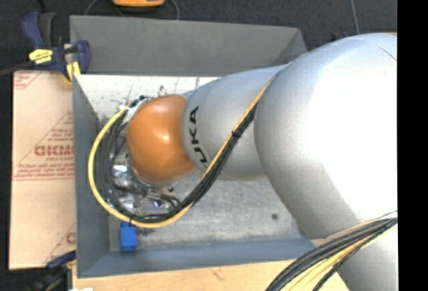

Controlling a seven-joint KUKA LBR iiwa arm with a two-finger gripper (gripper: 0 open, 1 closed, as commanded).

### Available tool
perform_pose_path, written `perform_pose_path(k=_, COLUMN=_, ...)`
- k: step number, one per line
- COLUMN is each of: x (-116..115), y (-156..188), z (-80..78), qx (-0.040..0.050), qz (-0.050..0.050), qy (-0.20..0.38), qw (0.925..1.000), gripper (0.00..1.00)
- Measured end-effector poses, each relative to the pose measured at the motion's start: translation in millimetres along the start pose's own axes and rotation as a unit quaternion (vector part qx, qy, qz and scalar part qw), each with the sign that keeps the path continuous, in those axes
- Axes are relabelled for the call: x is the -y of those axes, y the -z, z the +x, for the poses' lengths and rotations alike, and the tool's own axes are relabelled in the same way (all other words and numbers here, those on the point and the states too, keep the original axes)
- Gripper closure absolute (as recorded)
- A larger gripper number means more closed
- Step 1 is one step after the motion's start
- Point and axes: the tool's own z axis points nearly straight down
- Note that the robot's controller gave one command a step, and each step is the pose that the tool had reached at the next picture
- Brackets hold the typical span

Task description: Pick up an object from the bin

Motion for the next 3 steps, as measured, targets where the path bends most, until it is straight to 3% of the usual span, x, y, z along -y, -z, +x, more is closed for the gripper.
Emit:
perform_pose_path(k=1, x=-0.4, y=4.5, z=-5.3, qx=0.0085, qz=-0.001, qy=-0.004, qw=1.0000, gripper=1.00)
perform_pose_path(k=2, x=-2.7, y=121.6, z=5.6, qx=-0.0092, qz=-0.002, qy=0.003, qw=0.9999, gripper=1.00)
perform_pose_path(k=3, x=1.8, y=189.5, z=-6.1, qx=-0.0084, qz=-0.002, qy=-0.002, qw=1.0000, gripper=1.00)
